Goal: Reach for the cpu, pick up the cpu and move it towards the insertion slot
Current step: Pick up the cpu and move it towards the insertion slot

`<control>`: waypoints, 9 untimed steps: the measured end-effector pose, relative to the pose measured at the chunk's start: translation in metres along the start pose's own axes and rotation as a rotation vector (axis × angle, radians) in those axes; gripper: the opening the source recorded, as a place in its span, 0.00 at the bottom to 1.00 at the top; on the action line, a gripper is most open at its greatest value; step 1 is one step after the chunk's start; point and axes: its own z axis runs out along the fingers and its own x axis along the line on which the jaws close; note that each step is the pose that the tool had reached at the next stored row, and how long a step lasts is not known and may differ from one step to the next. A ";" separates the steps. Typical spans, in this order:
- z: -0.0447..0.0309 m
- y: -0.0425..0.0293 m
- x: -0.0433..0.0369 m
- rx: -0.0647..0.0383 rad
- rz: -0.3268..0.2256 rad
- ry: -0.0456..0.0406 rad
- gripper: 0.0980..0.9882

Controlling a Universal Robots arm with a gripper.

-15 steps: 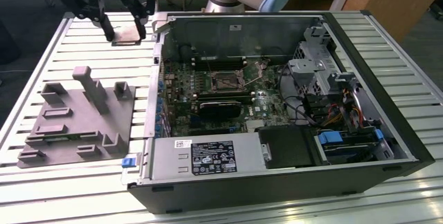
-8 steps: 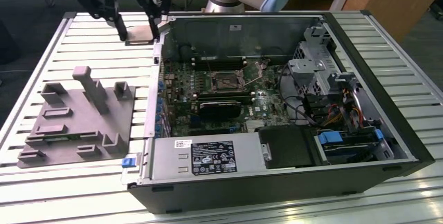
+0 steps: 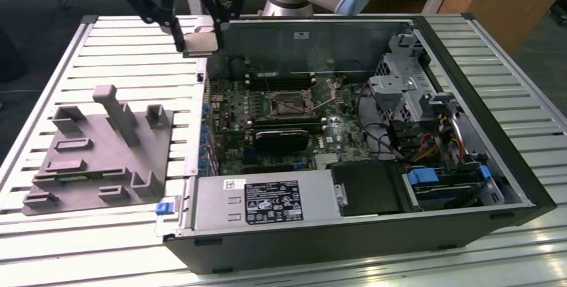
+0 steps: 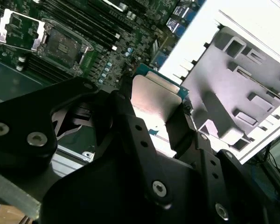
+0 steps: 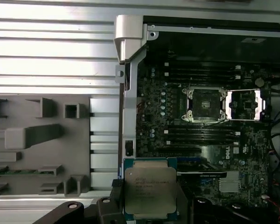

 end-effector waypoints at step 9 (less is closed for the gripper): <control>0.0016 0.0002 -0.0352 0.000 0.000 0.0005 0.49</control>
